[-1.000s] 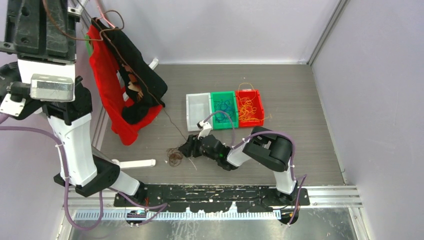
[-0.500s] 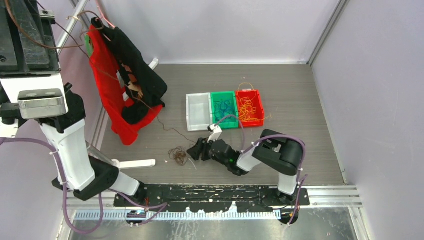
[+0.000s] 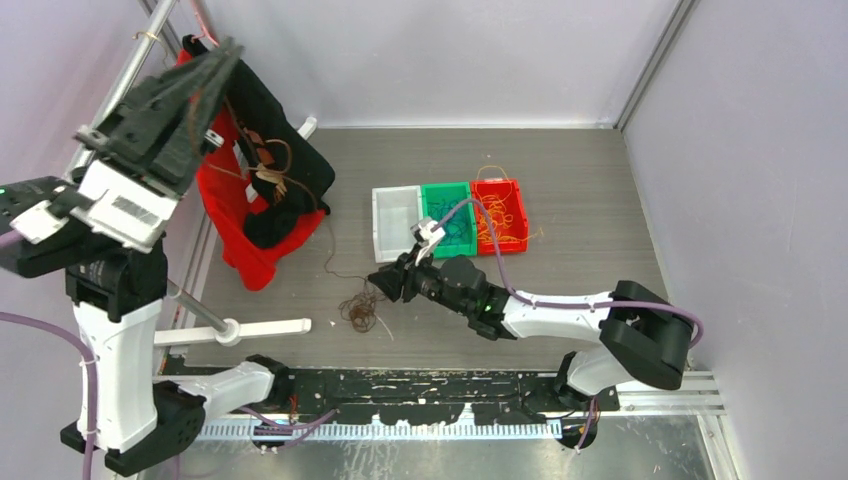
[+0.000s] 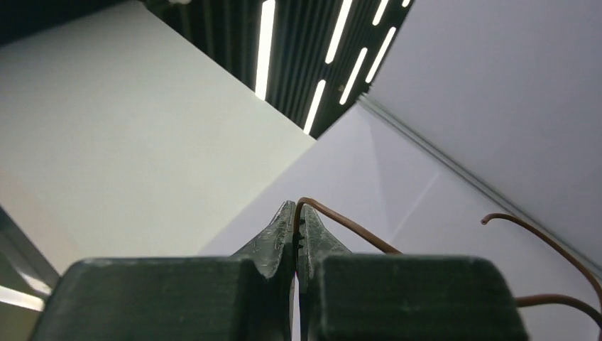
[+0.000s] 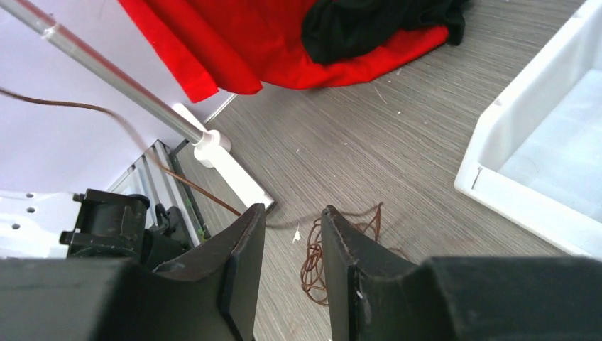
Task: Untangle the cables
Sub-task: Untie the cable.
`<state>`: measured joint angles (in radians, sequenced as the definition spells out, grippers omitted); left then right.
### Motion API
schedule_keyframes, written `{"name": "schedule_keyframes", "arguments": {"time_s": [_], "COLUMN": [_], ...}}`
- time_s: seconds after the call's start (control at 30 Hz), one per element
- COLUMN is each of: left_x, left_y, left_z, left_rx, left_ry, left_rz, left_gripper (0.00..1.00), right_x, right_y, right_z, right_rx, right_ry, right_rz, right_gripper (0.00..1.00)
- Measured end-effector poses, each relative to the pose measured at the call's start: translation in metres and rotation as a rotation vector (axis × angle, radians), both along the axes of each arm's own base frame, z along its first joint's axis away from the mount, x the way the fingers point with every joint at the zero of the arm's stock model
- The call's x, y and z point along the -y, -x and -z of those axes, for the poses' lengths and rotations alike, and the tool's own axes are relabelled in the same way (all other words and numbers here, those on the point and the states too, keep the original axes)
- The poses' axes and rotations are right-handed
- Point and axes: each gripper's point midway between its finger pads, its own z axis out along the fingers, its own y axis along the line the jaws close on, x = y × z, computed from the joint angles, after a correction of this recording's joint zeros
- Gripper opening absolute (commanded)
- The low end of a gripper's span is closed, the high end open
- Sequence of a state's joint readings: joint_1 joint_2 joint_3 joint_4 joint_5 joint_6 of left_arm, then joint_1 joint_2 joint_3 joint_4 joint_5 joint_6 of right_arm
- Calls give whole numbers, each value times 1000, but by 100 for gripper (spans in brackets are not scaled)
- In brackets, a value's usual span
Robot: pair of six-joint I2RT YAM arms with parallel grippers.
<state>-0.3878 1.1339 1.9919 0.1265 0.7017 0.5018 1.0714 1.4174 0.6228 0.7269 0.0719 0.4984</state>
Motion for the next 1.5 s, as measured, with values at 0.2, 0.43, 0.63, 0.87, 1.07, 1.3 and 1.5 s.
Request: {"name": "schedule_keyframes", "arguments": {"time_s": [0.2, 0.43, 0.63, 0.87, 1.07, 1.3, 1.5], "left_x": [15, 23, 21, 21, 20, 19, 25], "left_y": [-34, -53, -49, -48, -47, -46, -48], "left_z": [41, 53, 51, 50, 51, 81, 184], "left_rx": [-170, -226, -212, -193, -189, -277, -617], "left_ry": [-57, -81, -82, -87, -91, -127, -224], "left_rz": [20, 18, 15, 2, -5, -9, 50], "left_gripper": [0, 0, 0, 0, 0, 0, 2], "right_x": [-3, -3, -6, -24, -30, -17, 8], "right_y": [9, 14, 17, 26, 29, 18, 20], "right_z": [-1, 18, 33, 46, 57, 26, -64], "right_rx": [51, 116, 132, 89, 39, 65, 183], "right_ry": [76, 215, 277, 264, 254, 192, 25], "right_rz": [-79, -155, -219, -314, -333, -255, -198], "right_gripper": [69, 73, 65, 53, 6, 1, 1]}}
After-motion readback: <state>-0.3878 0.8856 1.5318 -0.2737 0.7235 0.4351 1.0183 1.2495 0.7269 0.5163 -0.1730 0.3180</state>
